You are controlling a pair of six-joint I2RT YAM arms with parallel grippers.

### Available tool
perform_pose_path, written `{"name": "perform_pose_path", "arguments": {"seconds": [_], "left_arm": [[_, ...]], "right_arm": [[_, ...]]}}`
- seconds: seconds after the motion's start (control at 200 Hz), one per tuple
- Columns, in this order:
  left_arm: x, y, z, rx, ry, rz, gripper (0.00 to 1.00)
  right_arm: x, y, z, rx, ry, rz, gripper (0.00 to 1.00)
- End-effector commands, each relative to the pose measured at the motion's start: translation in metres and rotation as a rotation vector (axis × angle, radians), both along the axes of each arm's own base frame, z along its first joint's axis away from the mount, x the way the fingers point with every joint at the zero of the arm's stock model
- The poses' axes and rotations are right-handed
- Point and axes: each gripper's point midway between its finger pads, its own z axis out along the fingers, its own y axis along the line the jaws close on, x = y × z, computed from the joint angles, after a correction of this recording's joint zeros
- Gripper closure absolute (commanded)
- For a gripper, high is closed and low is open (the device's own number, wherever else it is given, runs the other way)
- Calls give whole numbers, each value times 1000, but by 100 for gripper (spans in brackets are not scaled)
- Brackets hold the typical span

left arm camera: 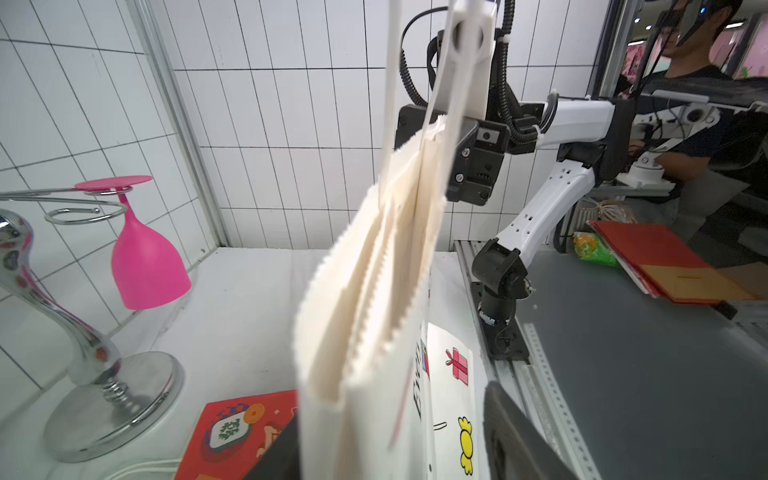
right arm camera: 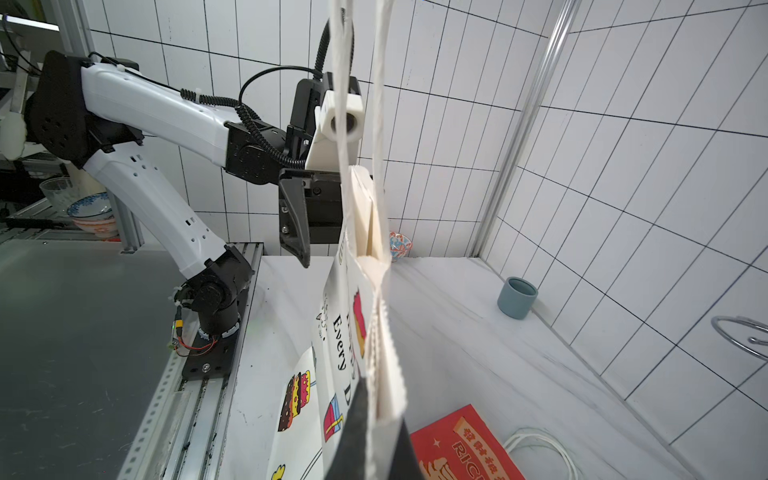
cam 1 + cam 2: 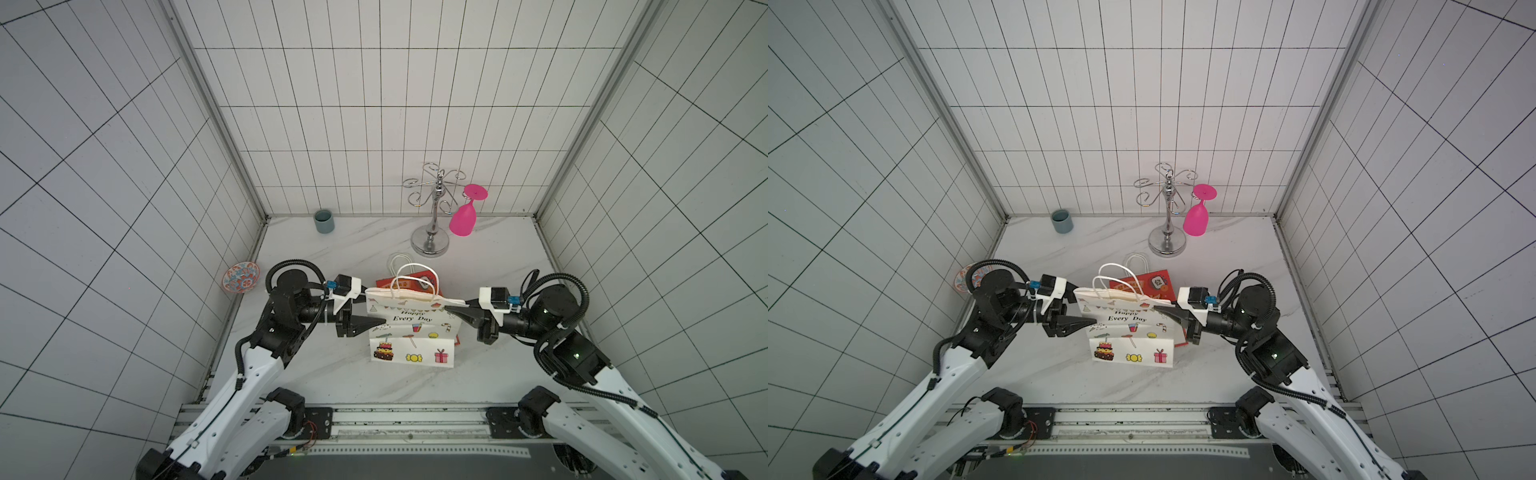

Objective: Put away the paper bag
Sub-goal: Press the paper bag.

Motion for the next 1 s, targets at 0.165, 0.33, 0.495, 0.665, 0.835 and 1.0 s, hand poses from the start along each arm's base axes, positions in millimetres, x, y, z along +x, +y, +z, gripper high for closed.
{"name": "perform_pose_path", "arguments": {"seconds": [0.165, 0.33, 0.495, 0.665, 0.835, 1.0], "left_arm": [[4, 0, -15, 21, 20, 22, 100], [7, -1, -20, 31, 42, 21, 100], [8, -2, -24, 38, 52, 21, 100], [11, -1, -27, 44, 54, 47, 42], [2, 1, -12, 14, 21, 27, 34], [-1, 3, 16, -34, -24, 37, 35]], "right_arm": [[-7, -7, 63, 73, -160, -25, 61], [-6, -5, 65, 64, -167, -19, 95], [-7, -5, 64, 65, -160, -13, 100], [0, -11, 67, 71, -166, -86, 100], [-3, -16, 52, 45, -155, -83, 100], [-11, -12, 40, 48, -92, 28, 100]]}}
